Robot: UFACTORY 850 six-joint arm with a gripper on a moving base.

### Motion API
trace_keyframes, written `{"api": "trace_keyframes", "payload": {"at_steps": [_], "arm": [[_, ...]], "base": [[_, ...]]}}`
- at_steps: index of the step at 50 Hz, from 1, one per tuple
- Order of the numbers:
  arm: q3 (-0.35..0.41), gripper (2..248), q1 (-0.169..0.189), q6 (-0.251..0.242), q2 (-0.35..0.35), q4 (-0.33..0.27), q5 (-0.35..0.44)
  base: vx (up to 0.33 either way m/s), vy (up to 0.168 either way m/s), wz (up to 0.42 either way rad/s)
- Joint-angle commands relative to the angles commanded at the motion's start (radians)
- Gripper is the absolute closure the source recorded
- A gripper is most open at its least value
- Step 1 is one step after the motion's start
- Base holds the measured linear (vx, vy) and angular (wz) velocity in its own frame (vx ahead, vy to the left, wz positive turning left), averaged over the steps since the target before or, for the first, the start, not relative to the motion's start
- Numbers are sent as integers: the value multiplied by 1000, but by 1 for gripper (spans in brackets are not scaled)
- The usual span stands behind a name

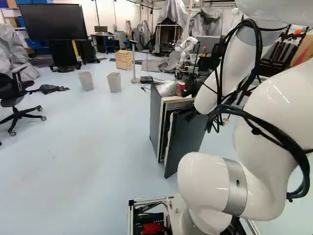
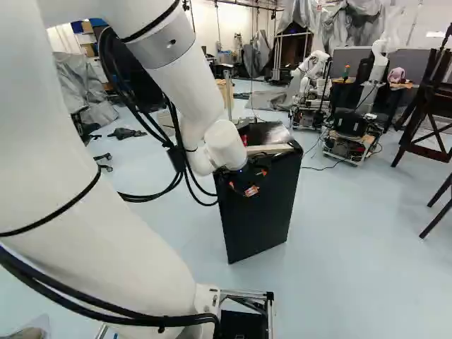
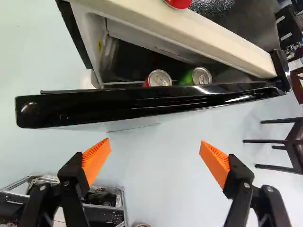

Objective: Grab a drink from the fridge

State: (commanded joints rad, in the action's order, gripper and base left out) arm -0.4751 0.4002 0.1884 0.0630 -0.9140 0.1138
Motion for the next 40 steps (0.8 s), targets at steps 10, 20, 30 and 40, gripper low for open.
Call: {"api": "trace_keyframes", "payload": {"at_steps": [10,20,30,40], "arm": [[-10,3,-4,0,-11,0,0],[-29,3,-7,0,-51,0,0],[-52,3,-10,0,-102,0,0],[-66,3,-14,0,-124,0,0]], "base": [[0,0,0],[0,0,0],[0,0,0],[0,0,0]]}}
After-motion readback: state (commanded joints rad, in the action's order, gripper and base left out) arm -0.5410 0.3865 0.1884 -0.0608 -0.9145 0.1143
